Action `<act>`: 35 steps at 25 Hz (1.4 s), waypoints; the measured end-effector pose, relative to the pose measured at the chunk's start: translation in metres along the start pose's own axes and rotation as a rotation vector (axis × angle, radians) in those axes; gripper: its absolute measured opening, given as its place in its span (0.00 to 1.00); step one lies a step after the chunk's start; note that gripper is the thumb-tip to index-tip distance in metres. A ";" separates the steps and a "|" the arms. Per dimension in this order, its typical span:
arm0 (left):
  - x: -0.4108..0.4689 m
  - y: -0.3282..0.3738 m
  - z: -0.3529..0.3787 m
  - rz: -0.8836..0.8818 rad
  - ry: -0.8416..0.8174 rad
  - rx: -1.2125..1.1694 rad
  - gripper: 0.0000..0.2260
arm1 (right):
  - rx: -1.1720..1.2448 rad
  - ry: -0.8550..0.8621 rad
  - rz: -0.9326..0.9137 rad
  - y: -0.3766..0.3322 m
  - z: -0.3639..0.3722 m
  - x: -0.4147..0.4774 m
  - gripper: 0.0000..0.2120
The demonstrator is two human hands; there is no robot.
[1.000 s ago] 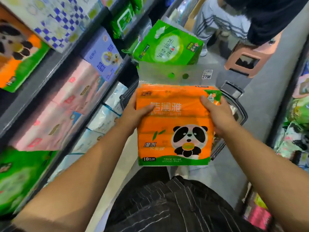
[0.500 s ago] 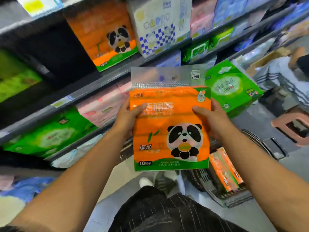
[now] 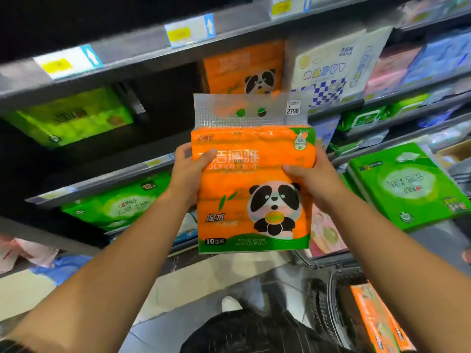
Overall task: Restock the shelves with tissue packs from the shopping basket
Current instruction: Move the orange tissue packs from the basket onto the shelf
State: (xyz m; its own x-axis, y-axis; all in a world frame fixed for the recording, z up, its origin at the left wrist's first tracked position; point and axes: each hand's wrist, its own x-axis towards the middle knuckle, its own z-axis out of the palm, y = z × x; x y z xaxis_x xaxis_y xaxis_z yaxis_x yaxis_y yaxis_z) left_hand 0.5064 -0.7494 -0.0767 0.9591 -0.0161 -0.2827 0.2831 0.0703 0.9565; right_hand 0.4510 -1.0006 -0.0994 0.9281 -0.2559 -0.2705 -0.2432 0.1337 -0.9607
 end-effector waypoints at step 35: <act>0.134 0.083 -0.120 0.146 0.532 0.272 0.24 | -0.374 -0.093 -0.437 -0.081 0.218 0.178 0.23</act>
State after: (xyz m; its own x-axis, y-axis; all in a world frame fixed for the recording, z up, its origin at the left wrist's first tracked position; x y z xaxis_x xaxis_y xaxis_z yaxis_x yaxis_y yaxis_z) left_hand 0.6581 -0.6262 -0.0439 0.8740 0.4798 -0.0776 0.2074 -0.2239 0.9523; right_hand 0.6978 -0.8484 -0.0563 0.9814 -0.1239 0.1467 0.1010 -0.3166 -0.9432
